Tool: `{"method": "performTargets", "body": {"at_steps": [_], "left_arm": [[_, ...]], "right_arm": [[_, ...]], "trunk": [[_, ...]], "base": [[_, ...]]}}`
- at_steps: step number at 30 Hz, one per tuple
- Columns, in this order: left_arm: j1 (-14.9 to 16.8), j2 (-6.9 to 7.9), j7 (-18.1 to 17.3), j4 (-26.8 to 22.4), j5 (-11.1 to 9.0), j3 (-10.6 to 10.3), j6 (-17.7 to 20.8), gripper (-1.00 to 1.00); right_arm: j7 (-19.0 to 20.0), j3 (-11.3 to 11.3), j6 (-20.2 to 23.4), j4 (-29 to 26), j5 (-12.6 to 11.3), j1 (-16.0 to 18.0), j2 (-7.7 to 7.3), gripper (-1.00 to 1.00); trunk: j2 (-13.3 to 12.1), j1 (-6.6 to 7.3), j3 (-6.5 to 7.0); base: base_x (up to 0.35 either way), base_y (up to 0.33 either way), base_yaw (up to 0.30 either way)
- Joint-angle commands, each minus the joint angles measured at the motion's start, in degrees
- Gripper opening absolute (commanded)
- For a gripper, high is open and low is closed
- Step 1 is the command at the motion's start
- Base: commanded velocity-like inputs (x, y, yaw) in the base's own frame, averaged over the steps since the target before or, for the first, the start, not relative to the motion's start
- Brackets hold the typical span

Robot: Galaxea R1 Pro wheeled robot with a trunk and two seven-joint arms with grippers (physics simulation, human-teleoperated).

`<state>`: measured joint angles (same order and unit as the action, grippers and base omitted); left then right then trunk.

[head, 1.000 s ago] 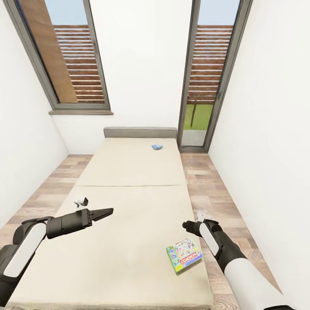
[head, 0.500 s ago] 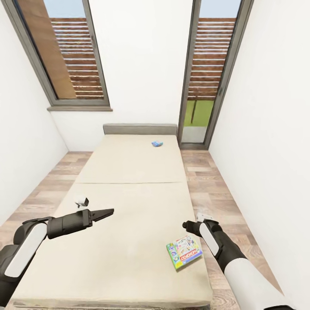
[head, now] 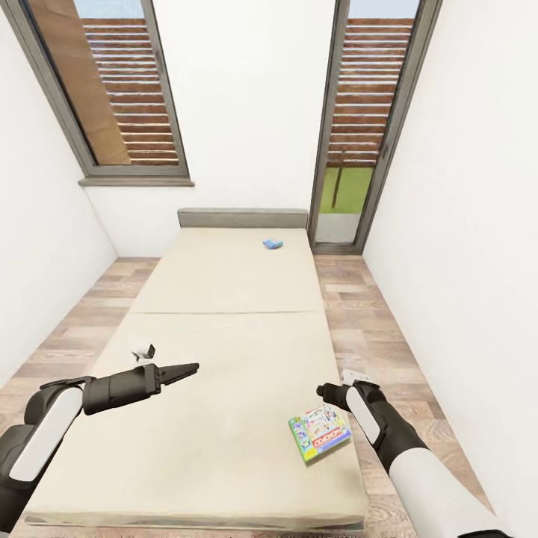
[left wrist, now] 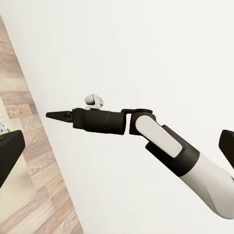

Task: Put all the toys in the child's room - the three board games (two on the bed and one on the table), the two jigsaw puzzles on the table, and the tennis ball on the table - inside the toy box on the table in the child's room.

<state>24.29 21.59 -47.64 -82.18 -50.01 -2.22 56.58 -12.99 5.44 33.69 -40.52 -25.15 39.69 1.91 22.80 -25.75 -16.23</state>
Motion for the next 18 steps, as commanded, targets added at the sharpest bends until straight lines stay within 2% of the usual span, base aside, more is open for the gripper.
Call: {"method": "performTargets", "body": {"at_steps": [1, 18], "left_arm": [[0.05, 0.04, -0.09, 0.00, -0.10, -0.07, 0.22, 1.00], [0.05, -0.09, 1.16, 0.00, -0.09, -0.31, 0.20, 1.00]], "right_arm": [[-0.55, 0.19, 0.15, -0.08, -0.60, 0.04, -0.04, 1.00], [-0.55, 0.19, 0.15, -0.08, -0.60, 0.04, -0.07, 1.00]], "trunk": [[0.12, -0.03, -0.20], [0.12, -0.03, -1.81]], "base": [[0.000, 0.000, 0.000], [0.000, 0.000, 0.000]]}}
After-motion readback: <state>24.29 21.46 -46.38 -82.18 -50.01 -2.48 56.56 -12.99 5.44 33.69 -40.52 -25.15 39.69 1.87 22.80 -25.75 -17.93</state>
